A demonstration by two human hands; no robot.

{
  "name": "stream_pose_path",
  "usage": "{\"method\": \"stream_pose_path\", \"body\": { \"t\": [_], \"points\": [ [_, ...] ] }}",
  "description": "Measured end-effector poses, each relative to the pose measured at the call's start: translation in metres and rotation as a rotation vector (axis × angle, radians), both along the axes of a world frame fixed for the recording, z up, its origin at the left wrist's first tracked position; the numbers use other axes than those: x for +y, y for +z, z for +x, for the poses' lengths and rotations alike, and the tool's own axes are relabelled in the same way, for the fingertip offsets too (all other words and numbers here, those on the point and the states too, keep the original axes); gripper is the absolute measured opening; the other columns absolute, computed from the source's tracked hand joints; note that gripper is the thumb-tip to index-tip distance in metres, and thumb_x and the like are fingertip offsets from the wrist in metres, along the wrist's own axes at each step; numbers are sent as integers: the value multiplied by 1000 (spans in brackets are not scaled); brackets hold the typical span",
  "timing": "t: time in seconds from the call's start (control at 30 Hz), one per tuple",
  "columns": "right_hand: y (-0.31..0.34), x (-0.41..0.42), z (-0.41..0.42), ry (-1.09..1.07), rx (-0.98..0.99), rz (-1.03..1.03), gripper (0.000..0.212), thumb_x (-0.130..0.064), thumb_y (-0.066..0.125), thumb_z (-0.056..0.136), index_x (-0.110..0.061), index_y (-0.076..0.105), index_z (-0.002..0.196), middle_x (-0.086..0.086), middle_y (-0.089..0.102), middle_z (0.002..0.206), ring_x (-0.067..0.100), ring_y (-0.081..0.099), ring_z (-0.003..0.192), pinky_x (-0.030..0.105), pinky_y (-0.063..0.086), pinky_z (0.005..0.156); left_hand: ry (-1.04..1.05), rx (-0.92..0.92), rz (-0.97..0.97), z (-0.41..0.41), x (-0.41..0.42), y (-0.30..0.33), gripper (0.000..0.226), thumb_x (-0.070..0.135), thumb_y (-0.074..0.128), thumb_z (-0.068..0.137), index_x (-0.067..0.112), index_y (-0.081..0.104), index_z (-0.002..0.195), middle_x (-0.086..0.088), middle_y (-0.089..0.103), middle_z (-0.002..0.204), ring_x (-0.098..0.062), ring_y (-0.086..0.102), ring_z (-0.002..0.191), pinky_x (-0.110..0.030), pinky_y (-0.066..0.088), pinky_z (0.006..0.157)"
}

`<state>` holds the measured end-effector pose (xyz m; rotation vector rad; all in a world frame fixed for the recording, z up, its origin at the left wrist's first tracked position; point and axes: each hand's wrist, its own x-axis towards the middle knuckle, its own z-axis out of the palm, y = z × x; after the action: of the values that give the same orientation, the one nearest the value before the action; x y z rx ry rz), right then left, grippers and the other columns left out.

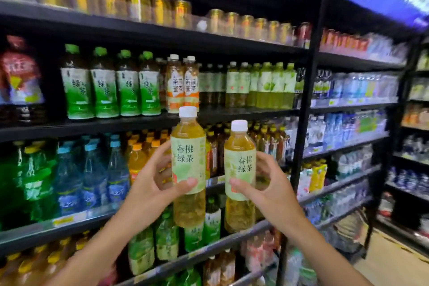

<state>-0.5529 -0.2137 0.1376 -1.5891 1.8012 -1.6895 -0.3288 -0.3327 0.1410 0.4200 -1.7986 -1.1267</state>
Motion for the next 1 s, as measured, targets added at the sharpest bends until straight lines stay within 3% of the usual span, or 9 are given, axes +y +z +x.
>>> {"method": "stream_pose_path", "body": {
  "t": [0.07, 0.13, 0.27, 0.47, 0.6, 0.7, 0.83, 1.0],
  "points": [
    [11, -18, -28, 3, -15, -41, 66, -41, 84, 77, -37, 48, 132, -23, 63, 121, -13, 57, 110, 11, 52, 84, 28, 1, -34, -28, -14, 14, 81, 30, 88, 76, 42, 46, 144, 12, 68, 128, -11, 68, 115, -23, 58, 83],
    [17, -34, -60, 10, -36, -74, 65, -42, 84, 76, -39, 49, 130, -24, 65, 120, -8, 59, 112, 23, 56, 89, 71, 24, -60, -57, -27, 25, 82, 19, 82, 72, 44, 45, 141, 21, 70, 121, -5, 69, 111, -17, 57, 81],
    [33, -70, -127, 89, -105, -126, 69, -53, 80, 66, -45, 48, 126, -32, 64, 115, -4, 63, 111, 31, 58, 91, 142, 59, -114, -115, -54, 43, 85, 12, 82, 73, 40, 46, 144, 13, 69, 128, -12, 69, 115, -26, 60, 87],
    [49, -128, -222, 205, -105, -208, 66, -37, 83, 76, -42, 46, 129, -33, 64, 113, -17, 58, 106, 13, 54, 81, 281, 77, -185, -200, -82, 79, 80, 17, 79, 76, 38, 44, 145, 14, 69, 128, -9, 68, 115, -23, 59, 87],
    [72, -167, -268, 300, -103, -228, 66, -45, 84, 70, -51, 45, 123, -34, 64, 115, -13, 59, 111, 30, 54, 98, 388, 59, -228, -243, -94, 102, 76, 14, 78, 78, 37, 47, 143, 12, 69, 126, -11, 70, 112, -24, 60, 84],
    [87, -189, -286, 369, -136, -295, 68, -51, 82, 64, -51, 46, 122, -33, 64, 118, -8, 60, 114, 35, 54, 100, 459, 6, -281, -262, -105, 115, 76, 13, 79, 79, 36, 46, 144, 13, 68, 128, -7, 68, 114, -21, 58, 84],
    [98, -219, -298, 401, -151, -360, 78, -50, 82, 65, -39, 45, 133, -21, 64, 125, -5, 60, 116, 34, 53, 101, 495, -9, -333, -277, -122, 126, 75, 14, 78, 80, 33, 46, 145, 11, 68, 128, -9, 68, 115, -26, 60, 88],
    [106, -255, -298, 392, -169, -453, 77, -43, 84, 69, -35, 44, 134, -20, 63, 126, -3, 60, 116, 34, 53, 101, 526, -26, -396, -282, -148, 133, 78, 15, 78, 78, 32, 45, 147, 13, 67, 131, -8, 66, 119, -29, 58, 94]
  ]
}}
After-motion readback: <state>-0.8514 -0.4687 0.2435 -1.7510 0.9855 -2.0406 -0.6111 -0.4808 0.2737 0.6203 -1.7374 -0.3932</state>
